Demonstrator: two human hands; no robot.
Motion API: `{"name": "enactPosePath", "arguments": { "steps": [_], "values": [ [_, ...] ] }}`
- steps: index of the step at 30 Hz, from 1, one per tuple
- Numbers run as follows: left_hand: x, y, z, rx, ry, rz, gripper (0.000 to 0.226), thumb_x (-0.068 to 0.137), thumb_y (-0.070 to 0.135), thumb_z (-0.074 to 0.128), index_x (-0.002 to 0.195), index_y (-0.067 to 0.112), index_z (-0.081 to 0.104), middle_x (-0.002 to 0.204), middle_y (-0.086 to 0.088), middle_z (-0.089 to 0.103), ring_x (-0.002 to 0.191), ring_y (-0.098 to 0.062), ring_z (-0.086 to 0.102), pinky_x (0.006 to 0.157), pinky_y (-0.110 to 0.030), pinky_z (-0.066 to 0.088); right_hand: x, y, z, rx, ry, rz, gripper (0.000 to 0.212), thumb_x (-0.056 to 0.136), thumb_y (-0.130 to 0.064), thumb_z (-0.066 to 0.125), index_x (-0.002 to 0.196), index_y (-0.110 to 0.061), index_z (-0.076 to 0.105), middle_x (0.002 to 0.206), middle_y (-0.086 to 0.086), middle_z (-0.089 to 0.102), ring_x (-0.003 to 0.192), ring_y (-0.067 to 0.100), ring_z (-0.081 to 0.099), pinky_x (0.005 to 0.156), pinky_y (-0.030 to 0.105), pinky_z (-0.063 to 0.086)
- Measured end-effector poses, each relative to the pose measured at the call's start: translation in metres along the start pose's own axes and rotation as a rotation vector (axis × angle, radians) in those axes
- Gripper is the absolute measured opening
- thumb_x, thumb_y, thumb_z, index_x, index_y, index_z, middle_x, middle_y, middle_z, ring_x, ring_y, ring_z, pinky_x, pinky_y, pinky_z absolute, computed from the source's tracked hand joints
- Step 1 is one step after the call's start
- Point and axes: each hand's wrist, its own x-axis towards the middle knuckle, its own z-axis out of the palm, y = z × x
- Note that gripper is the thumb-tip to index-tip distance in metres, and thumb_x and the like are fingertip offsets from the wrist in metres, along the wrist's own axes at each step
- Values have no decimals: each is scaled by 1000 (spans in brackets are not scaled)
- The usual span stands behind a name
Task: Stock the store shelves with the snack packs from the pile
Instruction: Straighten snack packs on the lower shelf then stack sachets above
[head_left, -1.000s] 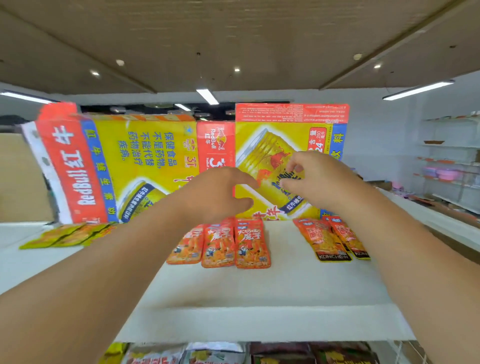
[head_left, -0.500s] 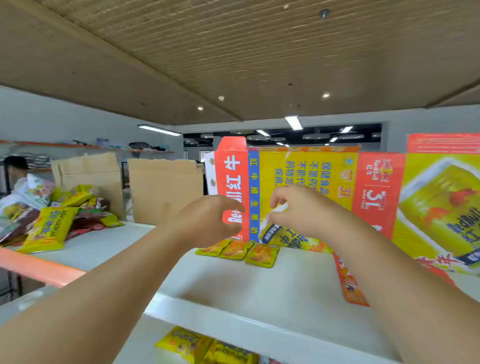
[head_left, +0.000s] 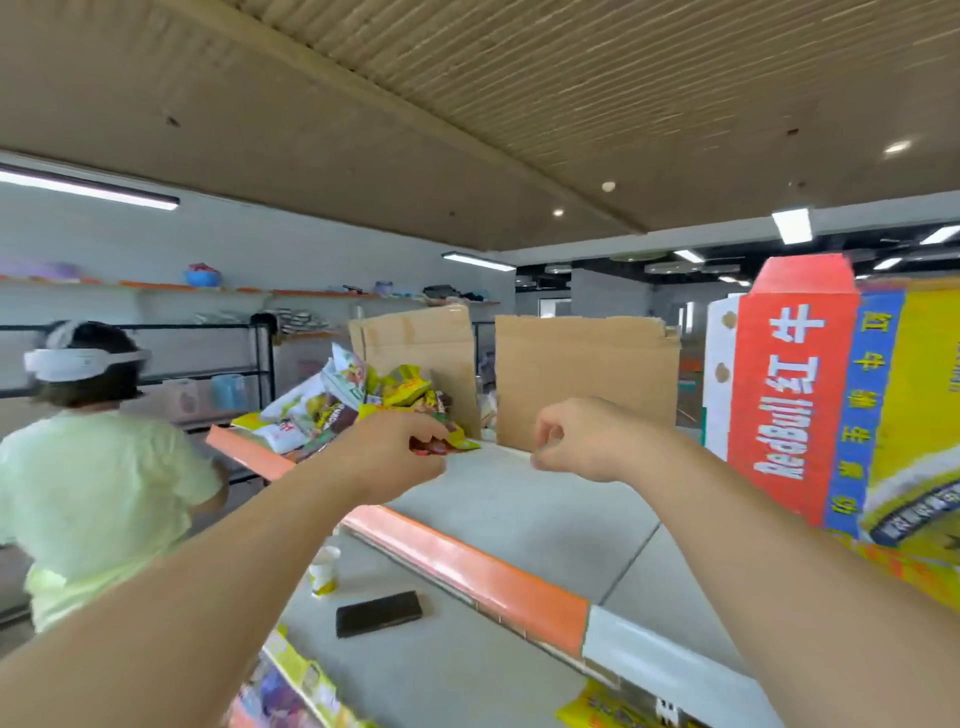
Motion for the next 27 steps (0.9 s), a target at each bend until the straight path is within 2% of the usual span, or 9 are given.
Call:
{"name": "enactPosePath", "arguments": {
  "steps": [3,5,7,9,11,16,20,25,27],
  "values": [
    [1,-33,2,-25,7,-111,37,90,40,68,128,39,65,117,12,61,100,-9,57,86,-25,45,33,-16,17,-13,-44,-48,19,88,-43,66,101,-29,64,105,-6,64,92,16,60,78,31,51],
    [3,-53,6,-29,-4,-161,38,89,43,69,126,40,65,127,16,60,105,-8,58,92,-26,44,50,-24,24,-27,-79,-80,19,89,-43,66,101,-29,64,107,-5,64,95,17,61,84,34,54],
    [7,-68,9,-7,-13,-182,36,88,45,68,123,43,64,122,19,60,101,-7,57,88,-25,42,65,-30,27,-36,-100,-107,18,89,-42,65,100,-28,64,107,-4,65,95,18,62,85,35,54],
    [11,-78,9,-11,7,-217,33,89,43,68,122,44,64,101,21,58,93,-4,57,80,-21,40,80,-34,30,-40,-105,-132,18,90,-42,65,98,-27,65,105,-3,67,92,18,62,81,34,52],
    [19,-85,8,-15,47,-252,34,89,43,67,123,42,65,94,21,56,91,-3,54,77,-20,37,95,-37,33,-49,-105,-149,18,89,-43,65,97,-28,66,104,-2,68,92,19,63,79,33,52],
    [37,-86,23,-37,60,-264,37,87,42,69,124,41,64,125,16,62,99,-9,56,89,-27,44,113,-39,41,-58,-138,-164,19,89,-44,66,99,-27,66,107,-1,67,96,20,63,76,31,50],
    [57,-84,35,79,8,-267,40,88,45,64,128,44,61,125,5,61,93,-18,58,89,-34,53,124,-36,44,-72,-170,-144,24,90,-42,66,106,-24,68,110,0,67,96,20,63,73,30,47],
    [97,-104,41,209,94,-248,63,76,66,63,135,43,55,131,3,58,114,-25,60,87,-38,53,148,-38,44,-92,-152,-77,23,88,-46,67,103,-28,67,113,-4,65,103,19,61,90,35,53],
    [108,-113,50,302,79,-246,71,72,72,61,135,41,51,128,1,56,114,-28,60,82,-40,53,158,-42,47,-108,-168,-51,25,88,-46,68,105,-28,68,115,-3,65,104,19,61,93,37,53]
  ]
}}
